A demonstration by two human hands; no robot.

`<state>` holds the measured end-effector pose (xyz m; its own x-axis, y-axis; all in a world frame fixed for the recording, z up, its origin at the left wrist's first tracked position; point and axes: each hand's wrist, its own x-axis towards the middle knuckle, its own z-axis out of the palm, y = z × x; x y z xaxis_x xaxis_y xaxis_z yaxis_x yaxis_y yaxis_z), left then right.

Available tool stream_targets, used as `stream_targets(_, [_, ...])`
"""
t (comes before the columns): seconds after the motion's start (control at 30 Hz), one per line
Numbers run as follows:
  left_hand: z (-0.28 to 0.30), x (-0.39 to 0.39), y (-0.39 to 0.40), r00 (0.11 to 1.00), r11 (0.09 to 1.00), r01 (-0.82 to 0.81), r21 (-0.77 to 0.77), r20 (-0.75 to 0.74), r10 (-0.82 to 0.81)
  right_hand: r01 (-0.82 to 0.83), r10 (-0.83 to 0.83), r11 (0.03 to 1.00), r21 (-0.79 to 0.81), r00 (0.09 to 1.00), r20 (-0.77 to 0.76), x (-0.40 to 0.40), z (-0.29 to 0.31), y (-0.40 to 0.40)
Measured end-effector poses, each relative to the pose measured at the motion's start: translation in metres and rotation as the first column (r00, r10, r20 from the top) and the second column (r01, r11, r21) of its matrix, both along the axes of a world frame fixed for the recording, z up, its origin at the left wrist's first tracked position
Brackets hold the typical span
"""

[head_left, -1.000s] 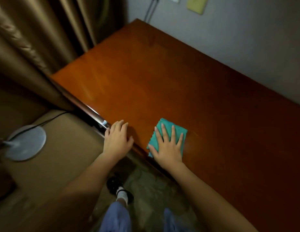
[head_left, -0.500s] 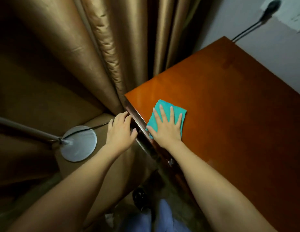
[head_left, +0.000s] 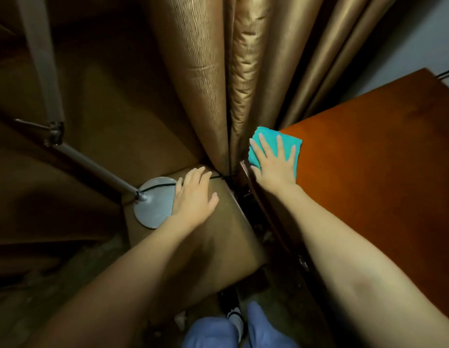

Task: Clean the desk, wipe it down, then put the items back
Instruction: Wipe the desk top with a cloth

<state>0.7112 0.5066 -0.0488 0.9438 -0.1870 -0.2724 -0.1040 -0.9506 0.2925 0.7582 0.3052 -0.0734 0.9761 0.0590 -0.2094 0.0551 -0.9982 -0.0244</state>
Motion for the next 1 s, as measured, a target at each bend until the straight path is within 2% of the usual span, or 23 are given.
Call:
stream_targets(0.1, [0.001, -0.013, -0.001, 1.000, 1.000, 0.014, 0.014, -0.003, -0.014, -0.071, 0.071, 0.997, -0.001, 0.997, 0.019, -0.031, 0.001, -0.004])
stream_targets(0.2, [0.006, -0.034, -0.016, 0.999, 0.999, 0.044, -0.021, 0.019, -0.044, -0.044, 0.044, 0.999, -0.031, 0.999, 0.010, -0.075, 0.004, -0.015])
stream_targets(0.47, [0.026, -0.139, -0.085, 0.955, 0.951, 0.291, -0.104, 0.094, -0.282, 0.258, -0.259, 0.966, -0.014, 0.964, -0.059, -0.253, 0.006, -0.072])
stream_targets(0.57, [0.025, -0.191, -0.114, 0.889, 0.888, 0.457, -0.055, 0.062, -0.454, 0.406, -0.402, 0.913, 0.026, 0.910, -0.099, -0.338, 0.009, -0.093])
stream_targets(0.7, [0.034, -0.252, -0.162, 0.791, 0.787, 0.611, -0.080, 0.048, -0.610, 0.520, -0.510, 0.854, 0.028, 0.846, -0.155, -0.430, 0.014, -0.121])
stream_targets(1.0, [0.038, -0.341, -0.251, 0.549, 0.547, 0.835, -0.057, 0.033, -0.835, 0.633, -0.620, 0.773, 0.035, 0.766, -0.168, -0.543, 0.012, -0.155])
